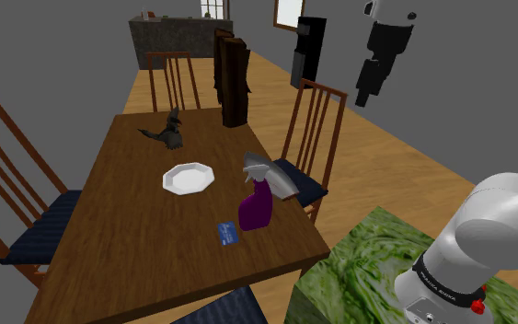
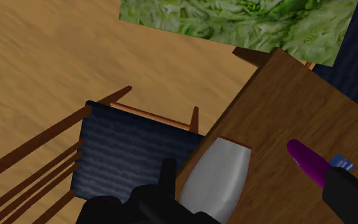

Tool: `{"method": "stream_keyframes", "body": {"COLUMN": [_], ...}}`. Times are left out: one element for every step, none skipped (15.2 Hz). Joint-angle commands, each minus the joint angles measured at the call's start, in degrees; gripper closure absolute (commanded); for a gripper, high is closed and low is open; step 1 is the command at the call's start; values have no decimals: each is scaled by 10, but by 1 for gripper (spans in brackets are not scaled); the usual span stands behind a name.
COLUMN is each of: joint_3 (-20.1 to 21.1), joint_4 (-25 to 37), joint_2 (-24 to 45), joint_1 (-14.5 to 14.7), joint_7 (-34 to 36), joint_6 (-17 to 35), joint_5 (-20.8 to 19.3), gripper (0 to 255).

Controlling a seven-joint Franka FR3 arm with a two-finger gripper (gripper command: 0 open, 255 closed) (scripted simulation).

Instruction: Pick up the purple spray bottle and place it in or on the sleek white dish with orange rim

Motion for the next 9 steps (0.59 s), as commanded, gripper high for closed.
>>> {"method": "stream_keyframes", "body": {"joint_3": [0, 6, 13, 20, 26, 33, 40, 48, 55], "joint_4": [0, 8, 16, 24, 33, 42, 51, 61, 70], "joint_2": [0, 23, 45, 68, 91, 113, 135, 157, 179], "joint_1": [0, 6, 12, 17, 22, 27, 32, 37, 42], "joint_7": [0, -6, -12, -19, -24, -30, -35, -40, -45], "joint_6": [0, 6, 12, 17, 22, 26, 30, 34, 37], "joint_5": [0, -2, -4, -6, -9, -12, -15, -19, -23], "gripper": [0, 0, 0, 0, 0, 0, 0, 0, 0]}}
